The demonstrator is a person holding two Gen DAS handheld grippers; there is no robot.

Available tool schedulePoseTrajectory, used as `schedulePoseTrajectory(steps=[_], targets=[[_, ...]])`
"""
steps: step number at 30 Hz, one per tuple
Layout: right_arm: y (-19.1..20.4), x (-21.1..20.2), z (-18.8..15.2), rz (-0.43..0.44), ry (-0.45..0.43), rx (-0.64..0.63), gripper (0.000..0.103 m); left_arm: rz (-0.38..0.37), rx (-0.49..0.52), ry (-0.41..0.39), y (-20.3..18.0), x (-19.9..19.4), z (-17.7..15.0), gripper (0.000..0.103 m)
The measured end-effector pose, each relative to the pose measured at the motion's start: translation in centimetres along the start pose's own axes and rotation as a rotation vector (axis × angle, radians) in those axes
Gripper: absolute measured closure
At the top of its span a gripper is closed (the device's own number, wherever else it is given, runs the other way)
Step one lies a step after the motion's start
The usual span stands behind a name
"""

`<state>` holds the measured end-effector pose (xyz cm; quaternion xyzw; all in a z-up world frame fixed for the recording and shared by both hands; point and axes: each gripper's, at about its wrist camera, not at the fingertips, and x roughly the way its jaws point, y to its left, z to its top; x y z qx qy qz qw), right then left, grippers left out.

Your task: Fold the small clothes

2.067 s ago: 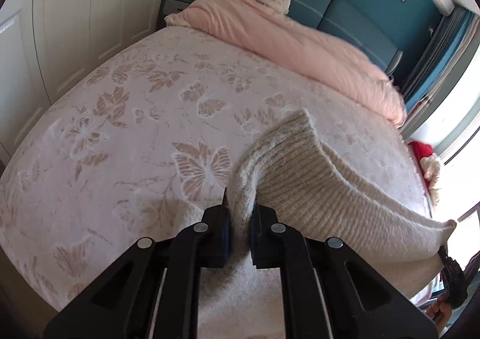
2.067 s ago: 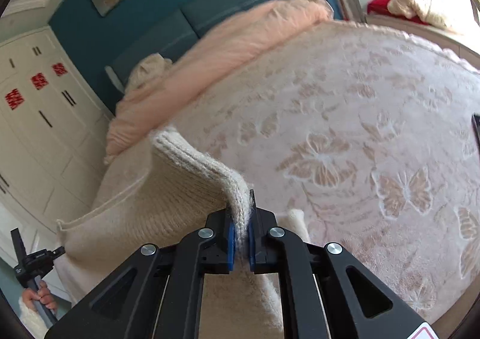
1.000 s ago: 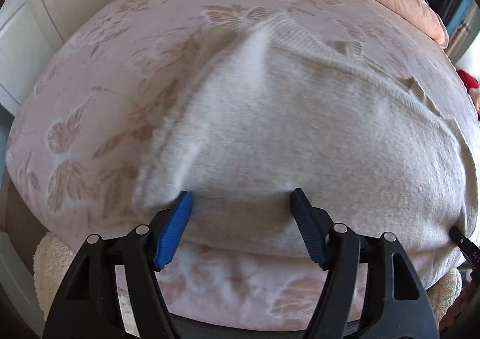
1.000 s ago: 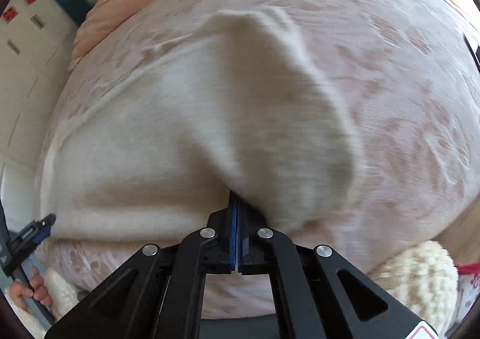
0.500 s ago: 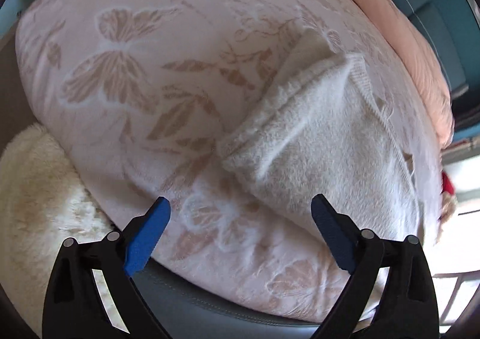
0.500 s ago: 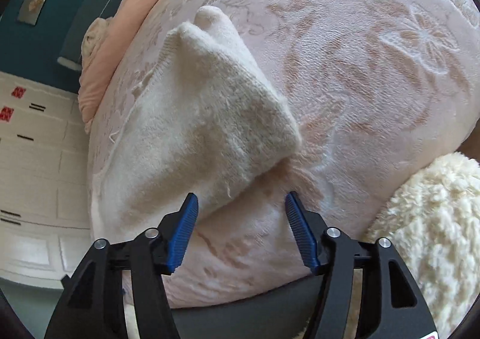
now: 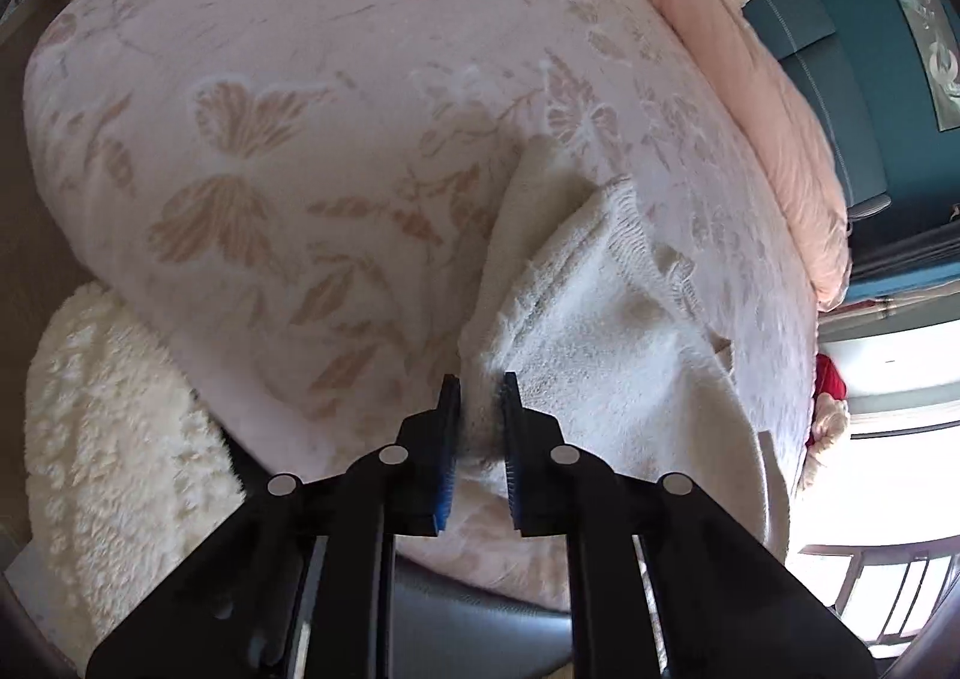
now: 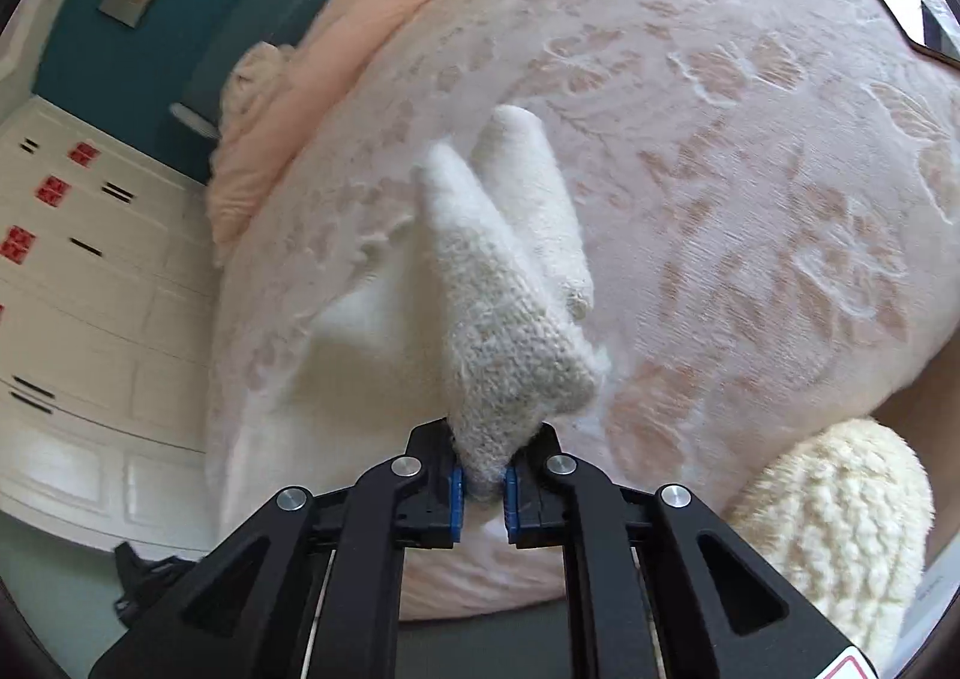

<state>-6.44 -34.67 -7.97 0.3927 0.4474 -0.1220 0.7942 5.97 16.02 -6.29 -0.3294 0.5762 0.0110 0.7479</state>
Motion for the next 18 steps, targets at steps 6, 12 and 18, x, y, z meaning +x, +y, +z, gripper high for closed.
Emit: schedulePoseTrajectory(steps=[6,12,18], targets=[[-3.8,0.9,-2.1,-0.103,0.055,0.032,0.084,0.159,0.056,0.030,2.5,4.2,-2.2,0.082],[0.4,-2.9,3.0,-0.233,-0.131,-0.208,0.047,0.174,0.239,-0.216,-3.4,-1.2,0.5,0.034],[5.4,5.1,8.8,-0.169,-0.044,-0.320,0.036,0.092,0.393,-0.132,-10.3,5.5,5.8,0.012]])
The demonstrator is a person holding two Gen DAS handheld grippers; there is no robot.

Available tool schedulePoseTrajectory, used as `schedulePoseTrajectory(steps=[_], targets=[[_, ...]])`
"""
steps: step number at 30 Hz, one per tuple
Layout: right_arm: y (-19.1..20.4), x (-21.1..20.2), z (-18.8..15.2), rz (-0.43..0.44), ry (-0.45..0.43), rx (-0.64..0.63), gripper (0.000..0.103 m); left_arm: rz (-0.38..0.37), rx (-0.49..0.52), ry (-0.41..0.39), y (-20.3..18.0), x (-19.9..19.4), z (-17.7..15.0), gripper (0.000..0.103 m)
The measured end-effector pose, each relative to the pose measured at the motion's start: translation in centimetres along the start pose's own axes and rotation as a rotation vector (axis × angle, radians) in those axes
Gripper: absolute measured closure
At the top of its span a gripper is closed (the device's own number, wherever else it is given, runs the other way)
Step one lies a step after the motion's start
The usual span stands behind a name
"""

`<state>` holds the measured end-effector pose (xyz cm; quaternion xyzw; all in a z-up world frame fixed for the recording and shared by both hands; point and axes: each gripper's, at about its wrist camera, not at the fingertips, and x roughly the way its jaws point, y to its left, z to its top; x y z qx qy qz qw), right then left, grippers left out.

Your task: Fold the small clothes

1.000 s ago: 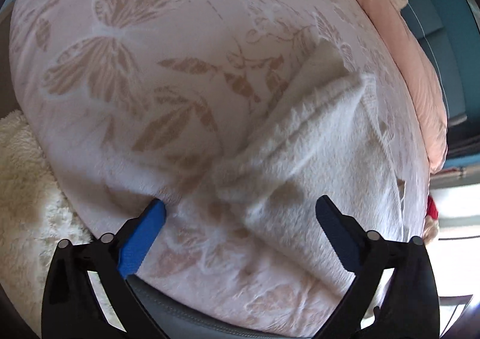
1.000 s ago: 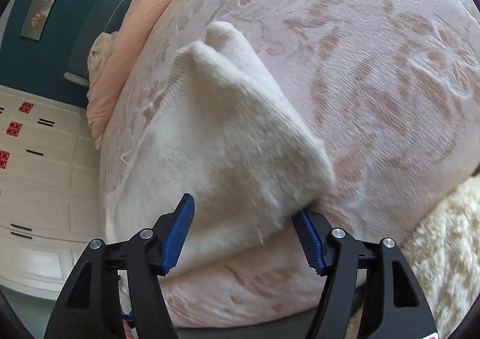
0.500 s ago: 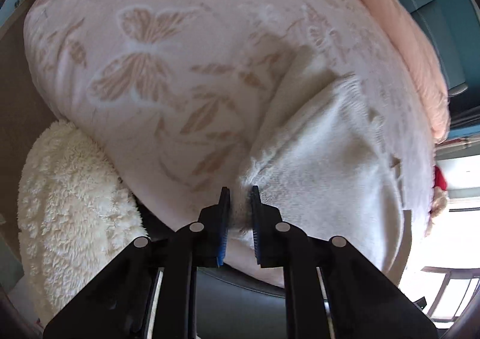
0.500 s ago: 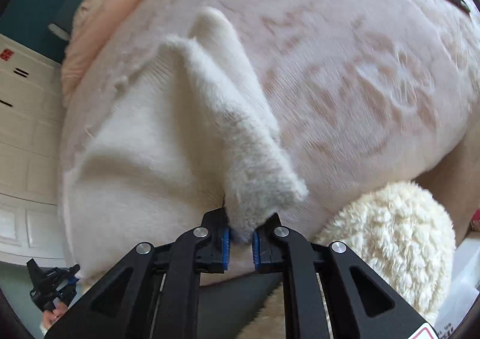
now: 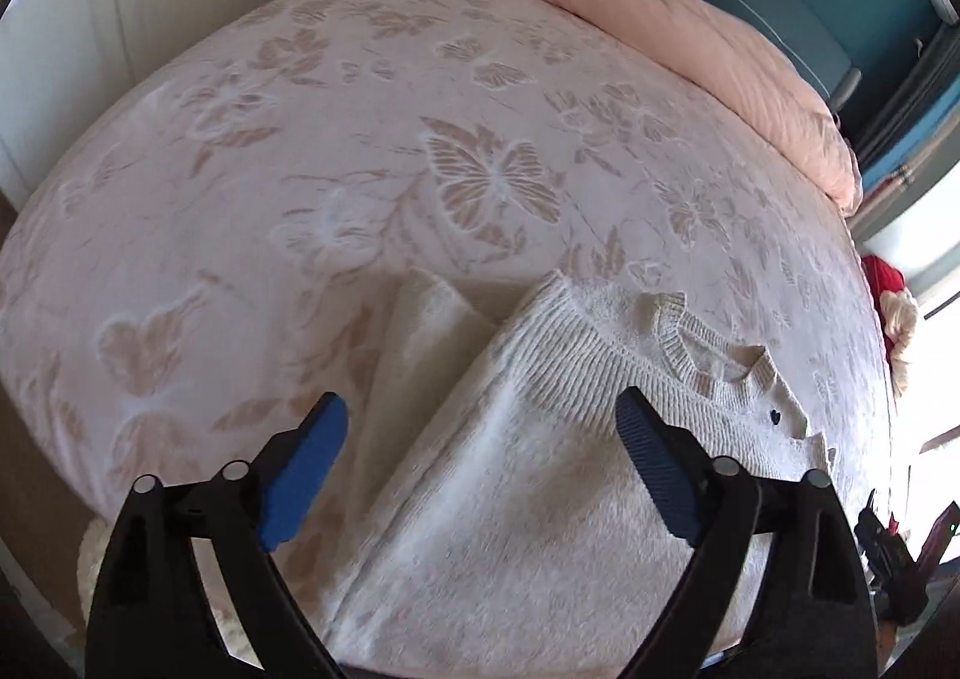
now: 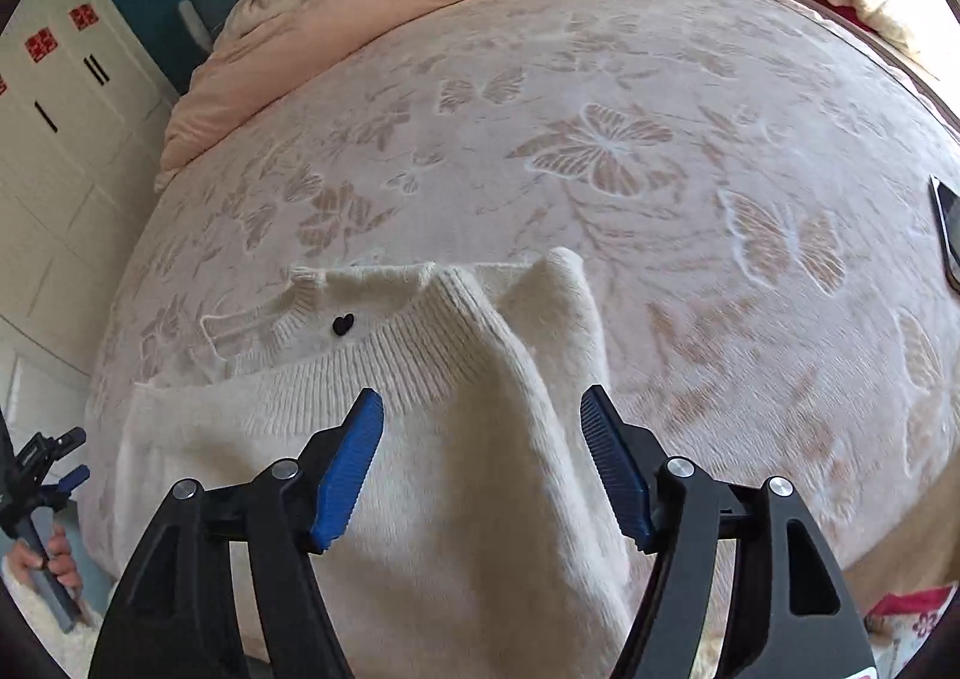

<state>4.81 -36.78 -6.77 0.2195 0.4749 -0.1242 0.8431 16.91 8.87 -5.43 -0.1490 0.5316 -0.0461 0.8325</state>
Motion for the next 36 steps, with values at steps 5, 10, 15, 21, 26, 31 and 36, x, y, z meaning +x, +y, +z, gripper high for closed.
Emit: schedulePoseTrajectory(steps=[5,10,15,21,26,31,36], targets=[[1.9,5.6,0.9,-0.037,0.120,-0.020,0.094,0.063,0.009,0.128,-1.0,6.8,0.4,0.041],[3.5,-1.7,3.0,0.066,-0.120,-0.050,0.096,-0.037,-0.001,0.051,-1.3,3.3,2.1,0.096],[0.1,1.4,5.6,0.024,-0.091,0.048,0.095,0.000,-0.014,-0.015,-2.0,3.2,5.3,0.093],[0.2,3.4,3.7,-0.061,-0.035,0.078,0.084,0.156,0.094,0.051,-3.1,8.0,3.1,0.089],[9.1,-1.1,-1.3,0.118,-0.085,-0.102,0.082,0.082,0.142,-0.083,-5.8,0.1,-0.2,0.067],[17.4,3.5,-7.3,0.237,0.099,-0.265,0.093,0.032,0.319,0.010,-12.3,1.4,-7.1,0.053],[7.1,2.9,-6.7,0.044,0.064,-0.059,0.094,0.162,0.339,0.079,-9.2,3.8,-9.3,0.051]])
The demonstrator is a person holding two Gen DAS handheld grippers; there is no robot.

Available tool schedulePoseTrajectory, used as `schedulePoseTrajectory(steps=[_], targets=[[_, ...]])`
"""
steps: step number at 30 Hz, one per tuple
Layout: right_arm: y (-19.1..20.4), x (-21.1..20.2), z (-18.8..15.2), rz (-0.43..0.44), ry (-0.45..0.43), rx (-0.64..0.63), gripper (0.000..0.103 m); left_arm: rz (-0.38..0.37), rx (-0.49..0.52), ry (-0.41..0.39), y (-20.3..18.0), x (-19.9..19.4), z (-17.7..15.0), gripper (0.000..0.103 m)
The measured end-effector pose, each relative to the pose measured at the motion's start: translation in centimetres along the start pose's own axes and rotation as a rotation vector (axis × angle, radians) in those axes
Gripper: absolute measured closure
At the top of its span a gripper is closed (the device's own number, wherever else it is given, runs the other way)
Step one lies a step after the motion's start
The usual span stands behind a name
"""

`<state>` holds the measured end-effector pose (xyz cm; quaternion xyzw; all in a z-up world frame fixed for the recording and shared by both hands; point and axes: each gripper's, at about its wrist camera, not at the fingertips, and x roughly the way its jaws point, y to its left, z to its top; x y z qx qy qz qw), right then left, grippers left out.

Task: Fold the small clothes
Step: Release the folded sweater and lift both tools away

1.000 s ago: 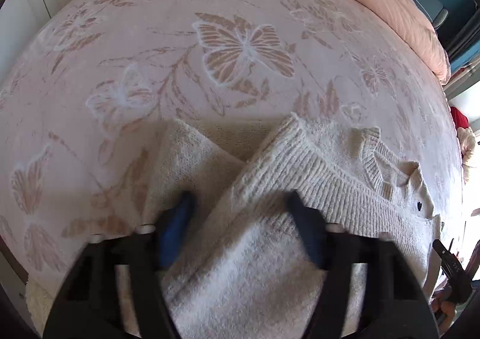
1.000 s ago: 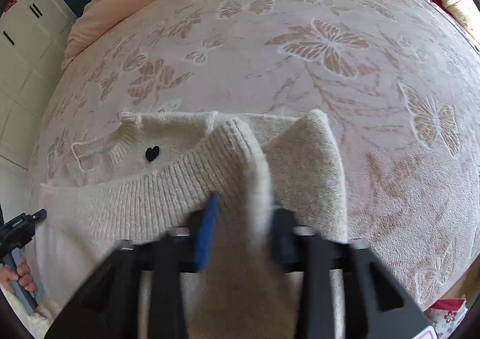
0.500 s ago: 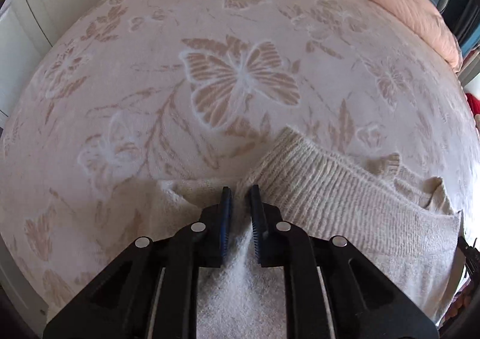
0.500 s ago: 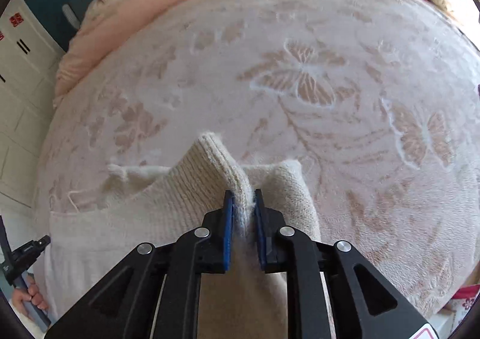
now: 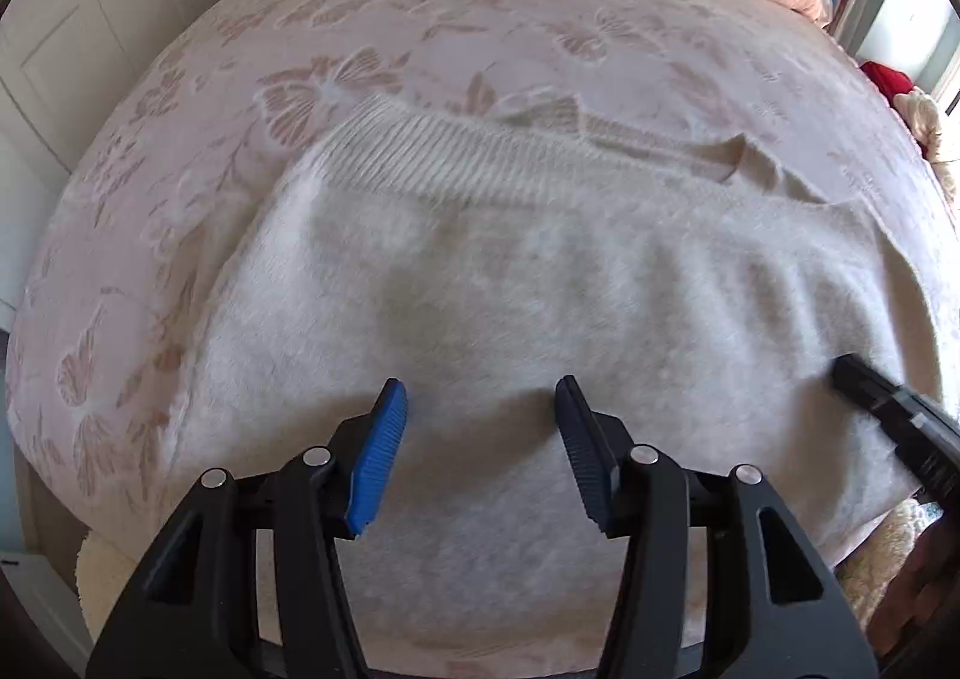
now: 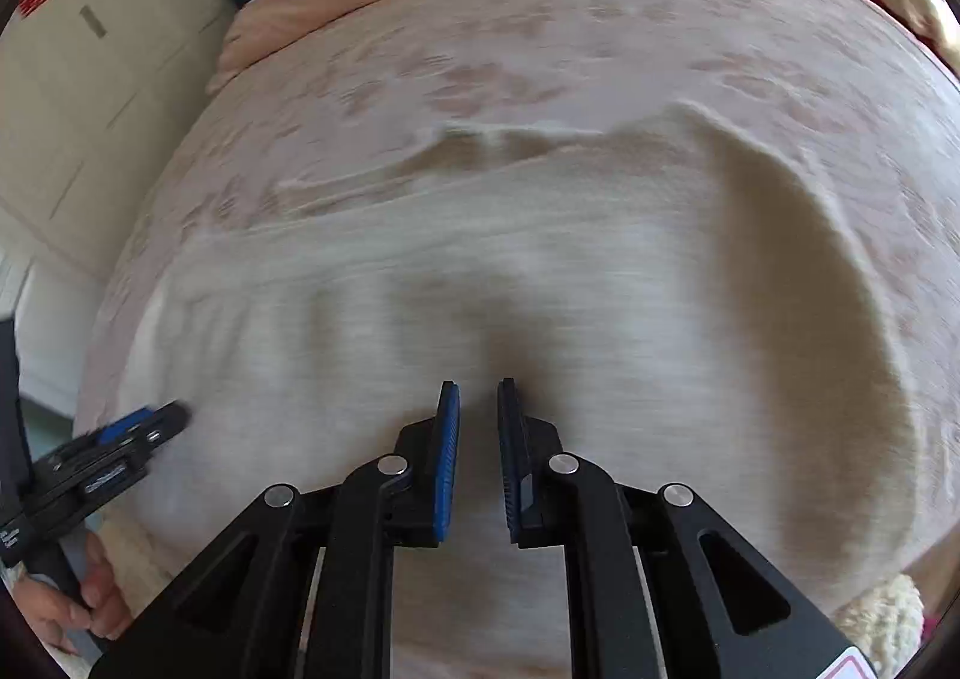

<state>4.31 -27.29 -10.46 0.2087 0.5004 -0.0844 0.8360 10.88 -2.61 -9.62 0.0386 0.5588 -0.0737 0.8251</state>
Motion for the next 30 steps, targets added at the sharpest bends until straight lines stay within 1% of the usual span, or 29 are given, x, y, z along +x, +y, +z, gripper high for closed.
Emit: schedulePoseTrajectory(steps=[1,2,3,4,5,6,8,9,10,11,12,13,14,15,17,18,20,21,22,23,24,25,26,27,28,30], targets=[[-3.1,-1.0,-0.1,-0.044,-0.016,0.066,0.094,-0.003,-0.025,0.002,1.3,0.1,-0.4,0.051],[-5.7,-1.9,-0.3,-0.113,-0.023,0.124,0.088,-0.006,-0.054,0.003,2.5,0.0,-0.7,0.051],[-7.6,-2.8,-0.4,-0.144,-0.030,0.172,0.088,-0.001,-0.077,0.008,3.4,-0.1,-1.0,0.051],[-8.8,-3.8,-0.7,-0.118,-0.047,0.211,0.089,0.003,-0.088,0.010,3.9,-0.1,-1.3,0.051],[-9.2,-4.8,-1.1,-0.095,-0.061,0.230,0.088,0.004,-0.088,0.010,4.1,-0.2,-1.5,0.051],[-8.9,-5.3,-1.4,-0.081,-0.069,0.219,0.088,0.009,-0.083,0.007,3.9,-0.2,-1.7,0.051],[-7.7,-5.5,-2.3,-0.065,-0.072,0.157,0.089,0.031,-0.071,-0.001,3.3,-0.4,-1.9,0.052],[-7.4,-4.9,-2.8,-0.088,-0.051,0.119,0.089,0.039,-0.068,0.001,3.0,-0.4,-2.0,0.052],[-7.5,-3.8,-3.3,-0.137,-0.012,0.088,0.095,0.046,-0.067,0.002,2.9,-0.5,-2.0,0.052],[-8.0,-2.7,-3.9,-0.170,0.029,0.084,0.103,0.043,-0.071,0.003,2.8,-0.8,-2.1,0.052],[-8.2,-2.7,-4.0,-0.159,0.030,0.108,0.103,0.032,-0.076,0.006,2.8,-1.1,-2.2,0.052],[-8.2,-3.8,-4.1,-0.145,0.002,0.140,0.102,0.027,-0.078,0.012,2.9,-1.4,-2.3,0.052],[-7.7,-5.0,-4.0,-0.135,-0.031,0.141,0.096,0.028,-0.077,0.017,2.9,-1.7,-2.4,0.052],[-6.7,-5.9,-3.9,-0.130,-0.063,0.117,0.093,0.029,-0.075,0.015,2.9,-2.2,-2.7,0.052],[-4.1,-7.3,-3.8,-0.128,-0.102,0.026,0.091,0.037,-0.063,0.008,2.8,-2.8,-3.4,0.052],[-3.0,-7.3,-4.0,-0.127,-0.102,-0.020,0.091,0.042,-0.056,0.008,2.6,-3.0,-3.8,0.052],[-1.6,-5.8,-4.6,-0.148,-0.079,-0.078,0.088,0.038,-0.043,0.009,2.2,-3.1,-4.4,0.051],[-1.7,-4.2,-5.2,-0.161,-0.034,-0.080,0.088,0.037,-0.035,0.016,1.9,-3.1,-4.8,0.051],[-2.0,-2.3,-5.9,-0.170,0.030,-0.068,0.088,0.038,-0.030,0.020,1.6,-3.1,-5.1,0.051],[-2.4,-1.1,-6.5,-0.175,0.070,-0.051,0.088,0.038,-0.026,0.019,1.5,-3.2,-5.3,0.051],[-2.4,-1.6,-7.0,-0.172,0.035,-0.040,0.088,0.038,-0.020,0.017,1.3,-3.3,-5.6,0.051],[-2.2,-2.3,-7.1,-0.165,0.026,-0.032,0.087,0.040,-0.011,0.017,1.3,-3.5,-5.9,0.049],[-2.0,-2.8,-7.1,-0.139,0.034,-0.023,0.085,0.047,-0.002,0.014,1.3,-3.7,-6.1,0.047],[-2.0,-3.4,-7.0,-0.106,0.033,-0.008,0.085,0.055,0.000,0.008,1.4,-3.9,-6.4,0.041],[-2.1,-4.1,-7.1,-0.077,0.025,0.012,0.083,0.061,-0.007,0.001,1.7,-4.1,-6.6,0.037],[-2.6,-5.2,-7.3,-0.055,0.008,0.042,0.067,0.046,-0.059,-0.009,2.9,-4.6,-7.0,0.036]])
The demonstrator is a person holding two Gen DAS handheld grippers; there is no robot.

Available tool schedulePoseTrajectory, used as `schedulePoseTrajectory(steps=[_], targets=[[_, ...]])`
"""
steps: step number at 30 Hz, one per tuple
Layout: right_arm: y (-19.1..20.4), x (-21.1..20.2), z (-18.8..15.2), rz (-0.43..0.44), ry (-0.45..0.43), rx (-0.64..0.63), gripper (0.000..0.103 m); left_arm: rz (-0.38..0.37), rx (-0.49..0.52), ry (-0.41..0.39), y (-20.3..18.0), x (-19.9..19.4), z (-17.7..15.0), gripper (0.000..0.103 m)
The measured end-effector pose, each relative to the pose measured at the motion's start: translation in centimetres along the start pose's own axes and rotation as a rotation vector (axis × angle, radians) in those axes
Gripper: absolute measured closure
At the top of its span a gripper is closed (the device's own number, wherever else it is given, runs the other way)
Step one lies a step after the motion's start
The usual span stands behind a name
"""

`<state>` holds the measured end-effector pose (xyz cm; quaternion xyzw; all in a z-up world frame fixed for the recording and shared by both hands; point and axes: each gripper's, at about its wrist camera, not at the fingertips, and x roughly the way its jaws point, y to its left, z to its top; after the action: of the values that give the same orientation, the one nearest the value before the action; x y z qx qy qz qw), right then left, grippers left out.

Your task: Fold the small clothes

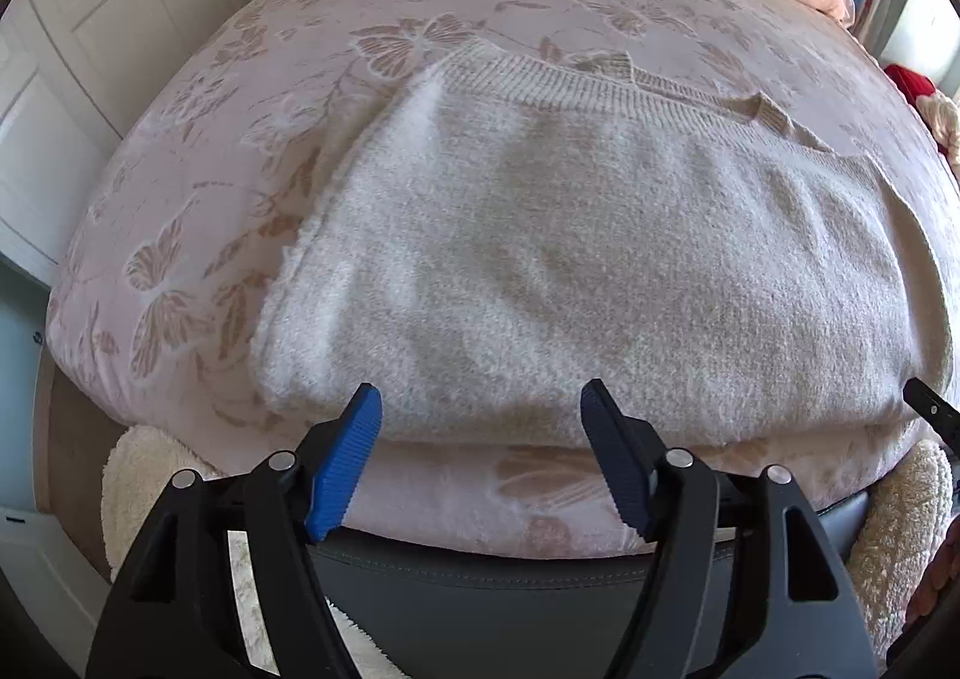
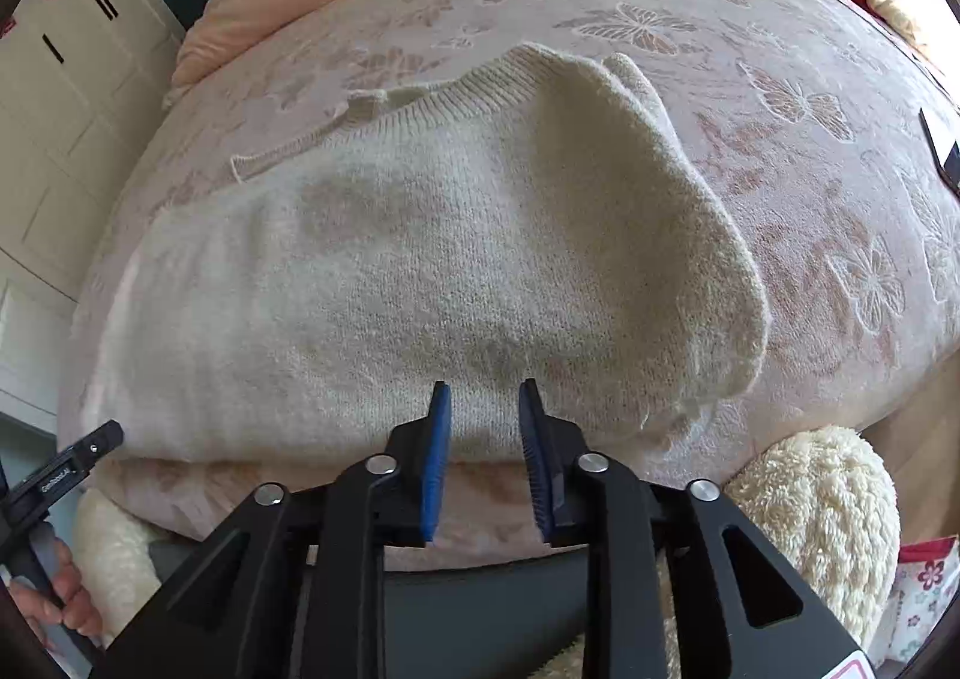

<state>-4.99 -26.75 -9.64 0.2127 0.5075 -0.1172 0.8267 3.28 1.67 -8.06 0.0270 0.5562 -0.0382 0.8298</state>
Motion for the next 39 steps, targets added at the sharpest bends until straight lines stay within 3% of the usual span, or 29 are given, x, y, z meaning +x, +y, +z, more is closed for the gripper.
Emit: schedulePoseTrajectory(steps=[1,3,6,11,12,13,14,15,19,21,24,26,29,32,35,39], targets=[[-0.4,-0.3,-0.3,-0.005,-0.002,0.022,0.054,-0.029,-0.057,0.000,1.2,-0.1,-0.1,0.032],[-1.9,-0.4,-1.0,0.029,0.025,0.090,0.051,-0.112,-0.229,0.020,4.4,0.1,-0.6,0.024],[-4.4,0.7,-1.9,0.097,0.077,0.221,0.042,-0.205,-0.486,0.084,8.8,1.6,-1.5,0.024],[-6.8,2.4,0.1,0.118,0.032,0.361,0.042,-0.240,-0.569,0.126,10.2,4.5,-0.6,0.024],[-6.9,2.5,0.8,0.118,0.016,0.377,0.043,-0.255,-0.581,0.127,10.2,4.9,-0.1,0.033],[-6.9,2.6,1.6,0.130,-0.001,0.383,0.065,-0.273,-0.579,0.127,10.1,5.1,0.4,0.053],[-6.7,2.3,2.3,0.133,-0.008,0.378,0.089,-0.284,-0.567,0.141,10.0,5.2,1.1,0.064],[-6.5,1.8,3.0,0.144,-0.012,0.371,0.090,-0.302,-0.566,0.147,10.0,5.0,1.4,0.080],[-5.3,-3.9,3.5,0.192,-0.112,0.298,0.094,-0.317,-0.522,0.091,10.5,0.5,2.3,0.088],[-5.9,-4.2,2.3,0.164,-0.093,0.280,0.094,-0.288,-0.501,0.080,10.8,-0.9,2.0,0.092],[-8.0,0.7,0.5,0.076,0.044,0.295,0.094,-0.220,-0.495,0.150,11.0,1.5,0.9,0.092],[-8.9,1.3,-0.9,0.100,0.068,0.353,0.089,-0.186,-0.466,0.204,10.5,3.8,0.3,0.092],[-8.8,-2.1,-0.5,0.066,-0.006,0.324,0.080,-0.127,-0.413,0.149,10.0,1.9,0.2,0.085],[-7.9,-5.7,0.9,-0.065,-0.117,0.233,0.076,-0.049,-0.369,0.038,9.8,-1.8,1.5,0.076],[-4.9,-6.4,3.2,0.004,-0.157,0.150,0.081,0.010,-0.275,-0.086,8.0,-4.3,3.8,0.070],[2.4,-2.2,5.3,0.052,-0.103,-0.069,0.084,-0.048,-0.131,-0.079,3.1,-2.5,6.6,0.070]])
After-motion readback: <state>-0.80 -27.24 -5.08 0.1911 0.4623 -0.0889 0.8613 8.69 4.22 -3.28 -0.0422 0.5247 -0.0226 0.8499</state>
